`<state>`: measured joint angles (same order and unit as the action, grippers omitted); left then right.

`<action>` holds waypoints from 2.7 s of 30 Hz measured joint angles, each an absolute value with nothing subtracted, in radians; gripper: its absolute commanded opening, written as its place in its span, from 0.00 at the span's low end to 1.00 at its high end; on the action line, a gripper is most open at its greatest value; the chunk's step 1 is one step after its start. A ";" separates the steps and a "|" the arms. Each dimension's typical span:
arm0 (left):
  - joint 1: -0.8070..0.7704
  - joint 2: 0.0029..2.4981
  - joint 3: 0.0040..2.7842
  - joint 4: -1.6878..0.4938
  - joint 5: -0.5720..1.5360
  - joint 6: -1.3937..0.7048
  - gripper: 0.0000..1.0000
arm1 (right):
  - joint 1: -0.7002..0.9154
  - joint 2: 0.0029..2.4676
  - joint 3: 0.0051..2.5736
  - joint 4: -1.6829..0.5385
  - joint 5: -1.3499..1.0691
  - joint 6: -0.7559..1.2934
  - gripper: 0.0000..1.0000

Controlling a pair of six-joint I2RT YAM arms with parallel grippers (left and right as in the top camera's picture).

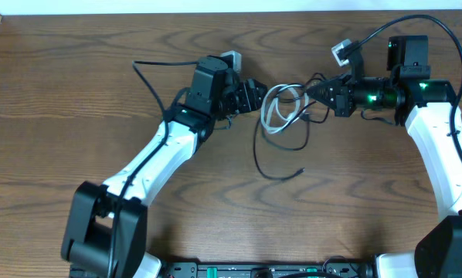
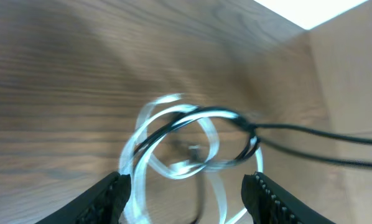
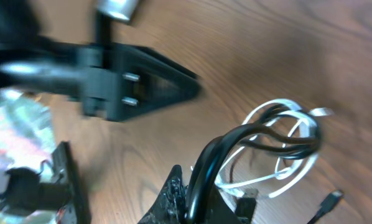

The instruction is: Untangle cables

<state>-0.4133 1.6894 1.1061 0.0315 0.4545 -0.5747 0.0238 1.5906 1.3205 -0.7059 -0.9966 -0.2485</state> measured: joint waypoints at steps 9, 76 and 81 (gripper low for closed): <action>-0.429 1.811 1.106 0.073 0.537 -0.743 0.63 | 0.024 1.591 1.320 -0.691 -1.022 -0.273 0.01; -0.583 1.863 1.106 0.186 0.192 -1.091 0.60 | 0.092 1.591 1.320 -0.688 -0.845 -0.219 0.01; -0.583 1.863 1.106 0.186 0.154 -1.087 0.61 | 0.092 1.591 1.321 -0.692 -0.829 -0.219 0.01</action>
